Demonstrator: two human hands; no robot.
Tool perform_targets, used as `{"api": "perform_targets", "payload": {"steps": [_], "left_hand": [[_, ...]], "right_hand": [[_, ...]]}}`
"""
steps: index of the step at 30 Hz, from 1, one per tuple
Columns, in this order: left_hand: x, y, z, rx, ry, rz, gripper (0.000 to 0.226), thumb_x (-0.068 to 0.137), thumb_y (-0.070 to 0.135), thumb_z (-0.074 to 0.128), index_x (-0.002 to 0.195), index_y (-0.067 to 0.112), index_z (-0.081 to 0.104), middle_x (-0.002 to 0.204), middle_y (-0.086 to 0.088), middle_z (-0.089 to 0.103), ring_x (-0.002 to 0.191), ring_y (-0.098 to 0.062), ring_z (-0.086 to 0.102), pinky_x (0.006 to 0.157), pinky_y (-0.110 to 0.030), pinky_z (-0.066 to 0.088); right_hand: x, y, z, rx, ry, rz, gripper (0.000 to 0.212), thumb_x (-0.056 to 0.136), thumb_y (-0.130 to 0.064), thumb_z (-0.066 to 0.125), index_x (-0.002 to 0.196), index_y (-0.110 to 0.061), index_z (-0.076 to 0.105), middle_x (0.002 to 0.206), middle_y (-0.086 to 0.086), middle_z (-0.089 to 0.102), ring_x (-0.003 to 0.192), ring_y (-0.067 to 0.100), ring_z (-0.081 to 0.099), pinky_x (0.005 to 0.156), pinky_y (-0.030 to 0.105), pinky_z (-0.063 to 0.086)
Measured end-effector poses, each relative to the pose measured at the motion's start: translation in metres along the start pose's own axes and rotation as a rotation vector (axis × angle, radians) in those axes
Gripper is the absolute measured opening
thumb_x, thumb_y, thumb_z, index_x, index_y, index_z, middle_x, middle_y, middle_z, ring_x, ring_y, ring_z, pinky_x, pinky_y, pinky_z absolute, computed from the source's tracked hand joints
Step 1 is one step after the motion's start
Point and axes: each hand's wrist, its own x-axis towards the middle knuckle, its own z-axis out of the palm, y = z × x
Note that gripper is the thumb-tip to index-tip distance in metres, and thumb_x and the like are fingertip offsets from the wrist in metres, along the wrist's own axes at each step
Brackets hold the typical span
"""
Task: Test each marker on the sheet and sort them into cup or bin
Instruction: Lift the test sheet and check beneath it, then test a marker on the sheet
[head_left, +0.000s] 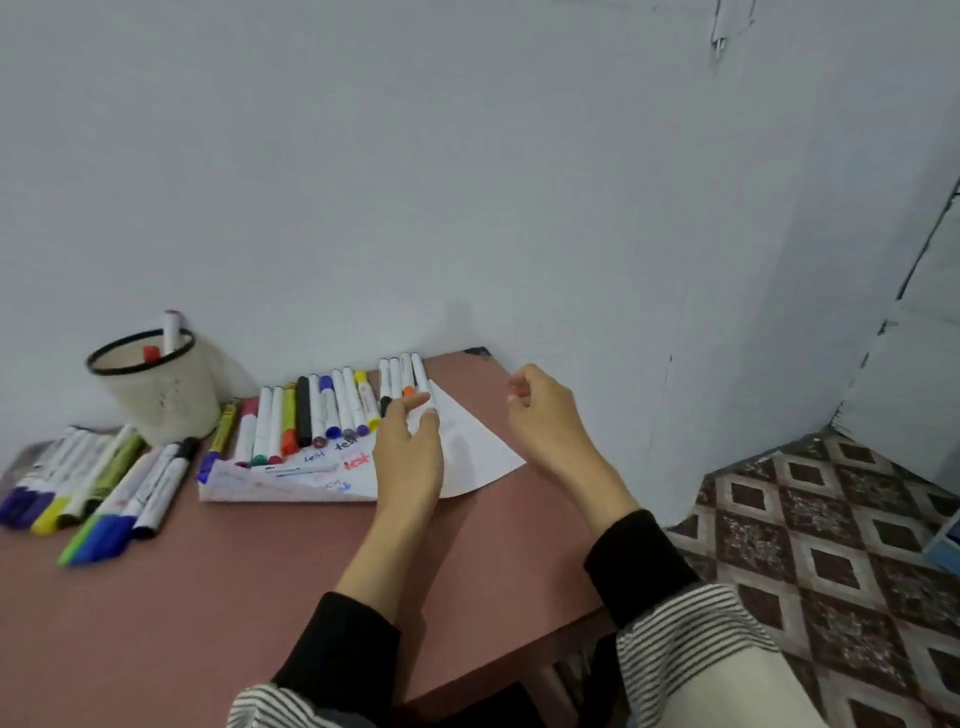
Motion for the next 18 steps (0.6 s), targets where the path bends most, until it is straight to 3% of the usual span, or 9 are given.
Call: {"api": "perform_targets", "payload": {"steps": [3,7,11,14,18], "left_hand": [[0.006,0.001,-0.031,-0.014,0.039,-0.039,0.022,0.099,0.015,0.045,0.115,0.026,0.055,0.121,0.009,0.052,0.109,-0.009,0.047,0.089,-0.025,0.032],[0.013,0.000,-0.072,0.040,0.057,-0.064,0.029,0.100,0.017,0.044,0.127,0.023,0.053,0.119,0.006,0.049,0.096,-0.008,0.050,0.084,-0.031,0.039],[0.020,-0.007,-0.116,0.249,0.106,0.089,0.028,0.100,0.008,0.040,0.120,0.016,0.059,0.109,0.004,0.058,0.072,0.006,0.059,0.056,-0.007,0.042],[0.029,-0.023,-0.143,0.514,0.087,0.163,0.028,0.100,0.009,0.041,0.117,0.017,0.062,0.116,0.004,0.059,0.088,-0.003,0.061,0.069,-0.018,0.045],[0.043,-0.045,-0.154,0.791,-0.107,0.191,0.026,0.102,0.025,0.043,0.122,0.023,0.059,0.117,0.007,0.057,0.110,-0.011,0.047,0.086,-0.025,0.038]], "right_hand": [[-0.005,-0.011,0.039,-0.108,-0.078,-0.010,0.030,0.097,-0.013,0.042,0.125,-0.019,0.053,0.126,-0.001,0.055,0.107,0.016,0.055,0.090,0.031,0.047],[-0.012,-0.027,0.083,-0.180,-0.175,-0.046,0.032,0.098,-0.010,0.041,0.129,-0.009,0.048,0.131,0.010,0.046,0.111,0.023,0.050,0.088,0.030,0.042],[-0.016,-0.041,0.117,-0.410,-0.204,-0.058,0.037,0.098,-0.019,0.042,0.134,-0.008,0.041,0.136,0.015,0.040,0.122,0.031,0.041,0.101,0.040,0.034],[-0.019,-0.045,0.131,-0.541,-0.202,-0.052,0.045,0.099,-0.027,0.041,0.139,-0.008,0.035,0.142,0.016,0.034,0.128,0.032,0.033,0.105,0.043,0.028],[-0.020,-0.043,0.138,-0.628,-0.174,-0.094,0.042,0.100,-0.030,0.036,0.137,-0.011,0.036,0.141,0.014,0.036,0.127,0.030,0.034,0.105,0.042,0.027]]}}
